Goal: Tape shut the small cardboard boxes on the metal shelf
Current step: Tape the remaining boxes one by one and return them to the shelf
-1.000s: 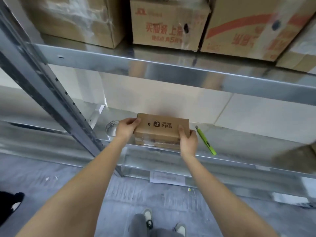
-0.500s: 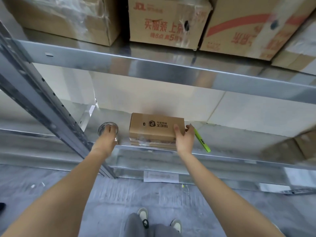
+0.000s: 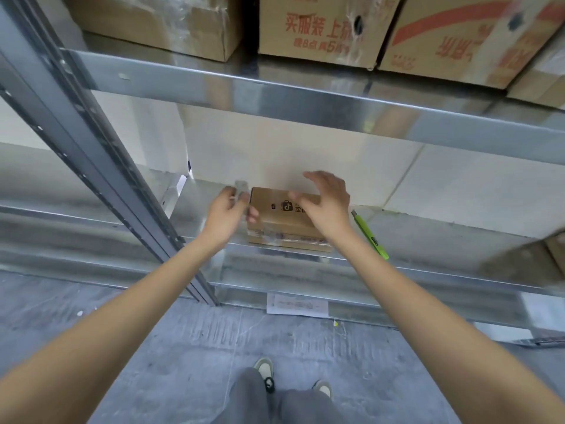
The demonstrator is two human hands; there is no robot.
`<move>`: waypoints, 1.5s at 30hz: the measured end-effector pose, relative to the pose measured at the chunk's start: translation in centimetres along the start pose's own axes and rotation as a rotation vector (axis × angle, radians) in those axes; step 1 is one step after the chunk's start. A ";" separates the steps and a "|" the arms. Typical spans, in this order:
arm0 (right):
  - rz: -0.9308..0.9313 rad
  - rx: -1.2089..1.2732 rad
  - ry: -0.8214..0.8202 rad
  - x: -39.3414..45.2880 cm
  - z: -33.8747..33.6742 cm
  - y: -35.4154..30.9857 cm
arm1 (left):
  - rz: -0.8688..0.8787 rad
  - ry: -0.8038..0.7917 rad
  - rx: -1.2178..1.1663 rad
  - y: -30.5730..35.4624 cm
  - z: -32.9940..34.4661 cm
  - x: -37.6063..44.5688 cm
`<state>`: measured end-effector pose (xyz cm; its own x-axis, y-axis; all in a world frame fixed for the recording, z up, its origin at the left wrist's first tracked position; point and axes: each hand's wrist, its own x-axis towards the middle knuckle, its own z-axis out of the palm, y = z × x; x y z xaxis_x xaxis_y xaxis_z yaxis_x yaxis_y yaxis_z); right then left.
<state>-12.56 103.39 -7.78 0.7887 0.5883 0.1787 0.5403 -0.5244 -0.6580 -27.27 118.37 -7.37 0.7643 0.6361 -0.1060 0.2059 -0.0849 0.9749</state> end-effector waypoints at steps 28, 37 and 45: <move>0.068 0.414 -0.473 -0.4 -4.3 -4.1 | -0.009 -0.102 -0.254 -0.3 7.1 -8.6; 0.241 0.690 -0.467 1.2 -5.6 -3.2 | -0.055 -0.242 -0.218 -1.4 6.5 -9.2; 0.213 0.637 -0.617 1.9 -4.8 -2.1 | -0.127 -0.270 -0.249 -1.8 5.7 -9.8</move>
<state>-10.74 102.67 -2.52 0.4571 0.8390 -0.2953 -0.0080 -0.3282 -0.9446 -31.64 107.87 -9.22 0.8822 0.4024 -0.2445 0.1799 0.1918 0.9648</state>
